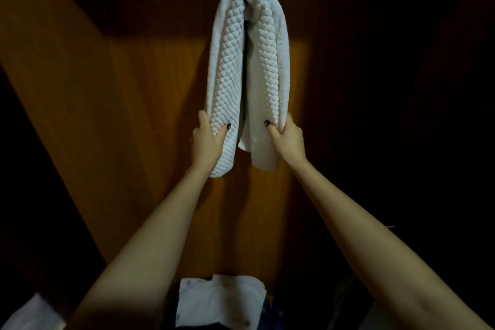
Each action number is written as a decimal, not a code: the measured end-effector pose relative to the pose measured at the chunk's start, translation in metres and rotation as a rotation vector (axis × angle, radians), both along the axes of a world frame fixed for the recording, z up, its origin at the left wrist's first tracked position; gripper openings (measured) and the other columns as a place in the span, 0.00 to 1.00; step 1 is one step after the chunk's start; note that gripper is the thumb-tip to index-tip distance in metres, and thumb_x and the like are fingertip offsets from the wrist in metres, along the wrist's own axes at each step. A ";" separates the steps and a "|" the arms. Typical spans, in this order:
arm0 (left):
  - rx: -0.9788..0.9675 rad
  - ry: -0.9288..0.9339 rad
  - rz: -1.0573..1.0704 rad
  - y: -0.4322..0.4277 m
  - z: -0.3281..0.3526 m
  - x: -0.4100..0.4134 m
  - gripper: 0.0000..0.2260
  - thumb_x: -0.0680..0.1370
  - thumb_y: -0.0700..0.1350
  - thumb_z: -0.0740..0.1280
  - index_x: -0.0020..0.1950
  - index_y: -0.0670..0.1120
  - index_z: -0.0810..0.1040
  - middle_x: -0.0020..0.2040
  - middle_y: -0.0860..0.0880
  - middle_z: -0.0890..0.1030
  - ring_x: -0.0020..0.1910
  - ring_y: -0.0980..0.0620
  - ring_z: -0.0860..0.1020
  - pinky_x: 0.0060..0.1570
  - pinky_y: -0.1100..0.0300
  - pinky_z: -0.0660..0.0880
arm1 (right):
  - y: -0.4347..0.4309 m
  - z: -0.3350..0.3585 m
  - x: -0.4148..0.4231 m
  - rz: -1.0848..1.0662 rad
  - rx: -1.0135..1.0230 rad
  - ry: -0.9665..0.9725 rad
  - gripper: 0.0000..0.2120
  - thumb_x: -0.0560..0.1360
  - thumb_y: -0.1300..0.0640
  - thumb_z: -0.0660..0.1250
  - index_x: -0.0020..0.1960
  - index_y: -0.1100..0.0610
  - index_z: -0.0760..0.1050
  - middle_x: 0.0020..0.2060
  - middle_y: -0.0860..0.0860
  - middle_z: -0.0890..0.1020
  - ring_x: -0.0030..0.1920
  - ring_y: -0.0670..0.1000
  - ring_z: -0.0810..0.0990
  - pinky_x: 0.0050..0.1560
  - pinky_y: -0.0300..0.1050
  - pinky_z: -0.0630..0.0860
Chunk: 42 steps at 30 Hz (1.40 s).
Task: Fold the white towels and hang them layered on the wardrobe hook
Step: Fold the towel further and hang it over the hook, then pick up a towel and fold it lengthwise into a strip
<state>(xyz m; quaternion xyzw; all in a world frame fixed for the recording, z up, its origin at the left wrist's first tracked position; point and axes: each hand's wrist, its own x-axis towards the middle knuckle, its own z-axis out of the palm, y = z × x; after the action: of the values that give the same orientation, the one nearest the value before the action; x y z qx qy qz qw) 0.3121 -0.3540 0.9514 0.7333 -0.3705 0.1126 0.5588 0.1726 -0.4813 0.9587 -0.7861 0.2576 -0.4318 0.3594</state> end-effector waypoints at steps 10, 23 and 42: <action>0.378 0.028 0.173 0.104 -0.110 -0.054 0.26 0.81 0.51 0.63 0.78 0.52 0.60 0.77 0.49 0.65 0.75 0.48 0.63 0.75 0.44 0.56 | 0.049 -0.103 -0.050 0.234 0.170 0.191 0.28 0.79 0.61 0.65 0.76 0.57 0.60 0.68 0.50 0.72 0.66 0.50 0.72 0.64 0.44 0.71; 0.626 0.491 0.644 0.348 -0.353 -0.312 0.24 0.81 0.50 0.64 0.77 0.52 0.64 0.79 0.50 0.60 0.78 0.48 0.55 0.71 0.36 0.56 | 0.272 -0.336 -0.144 1.032 -0.314 1.045 0.30 0.81 0.54 0.62 0.79 0.55 0.55 0.77 0.59 0.59 0.76 0.62 0.57 0.72 0.58 0.62; -0.055 1.564 1.340 0.539 -0.601 -0.675 0.23 0.81 0.48 0.64 0.75 0.43 0.65 0.72 0.41 0.70 0.70 0.41 0.70 0.67 0.49 0.68 | 0.543 -0.597 -0.308 1.699 -0.580 1.574 0.30 0.81 0.50 0.63 0.79 0.56 0.57 0.77 0.56 0.61 0.76 0.57 0.60 0.75 0.55 0.59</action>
<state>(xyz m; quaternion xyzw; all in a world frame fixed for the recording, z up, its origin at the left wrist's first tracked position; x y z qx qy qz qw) -0.3625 0.1847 0.3500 0.6447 0.5843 -0.0994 0.4827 -0.1354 0.0615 0.3620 -0.8058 -0.3025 0.5023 0.0826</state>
